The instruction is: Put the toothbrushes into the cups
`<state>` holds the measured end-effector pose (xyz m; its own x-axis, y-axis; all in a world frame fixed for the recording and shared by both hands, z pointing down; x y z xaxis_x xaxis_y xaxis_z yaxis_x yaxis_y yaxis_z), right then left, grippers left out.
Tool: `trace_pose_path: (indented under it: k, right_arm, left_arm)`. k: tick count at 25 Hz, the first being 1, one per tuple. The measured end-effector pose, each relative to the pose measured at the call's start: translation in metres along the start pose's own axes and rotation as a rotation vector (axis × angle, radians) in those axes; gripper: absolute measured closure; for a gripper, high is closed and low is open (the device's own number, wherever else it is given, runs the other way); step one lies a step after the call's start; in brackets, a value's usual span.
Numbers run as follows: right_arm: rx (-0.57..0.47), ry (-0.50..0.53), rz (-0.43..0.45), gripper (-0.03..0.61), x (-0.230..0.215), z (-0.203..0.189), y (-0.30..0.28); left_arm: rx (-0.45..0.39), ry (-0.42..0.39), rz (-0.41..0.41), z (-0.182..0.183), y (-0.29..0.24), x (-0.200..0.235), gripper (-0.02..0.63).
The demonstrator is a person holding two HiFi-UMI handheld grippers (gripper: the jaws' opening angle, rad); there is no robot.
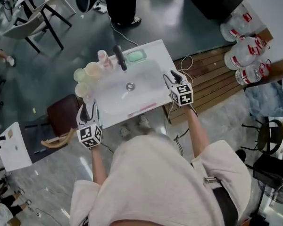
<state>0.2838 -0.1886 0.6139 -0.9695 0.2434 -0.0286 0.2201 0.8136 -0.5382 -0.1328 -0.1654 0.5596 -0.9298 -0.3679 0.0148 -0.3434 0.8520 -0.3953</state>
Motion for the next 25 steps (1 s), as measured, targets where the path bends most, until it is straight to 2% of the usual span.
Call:
trace_pose_path:
  k: [15, 25]
  right_arm:
    - [0.351, -0.059, 0.014, 0.432, -0.041, -0.071, -0.087]
    - [0.495, -0.013, -0.041, 0.476, -0.051, -0.074, -0.104]
  left_arm:
    - [0.024, 0.022, 0.047, -0.007, -0.002, -0.001, 0.402]
    - [0.038, 0.032, 0.079, -0.014, 0.002, 0.010, 0.403]
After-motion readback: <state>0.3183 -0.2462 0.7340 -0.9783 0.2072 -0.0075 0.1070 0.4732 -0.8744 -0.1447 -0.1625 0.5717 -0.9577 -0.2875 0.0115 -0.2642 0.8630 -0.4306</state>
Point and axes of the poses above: the fingertips, and each gripper's own axes: y backward along the fingers, x to its left, z out of its top, the point moved 1 cm from there along y, backward along the fingers, and after that the axes turned 2 degrees about -y, right-handed, at the moved point
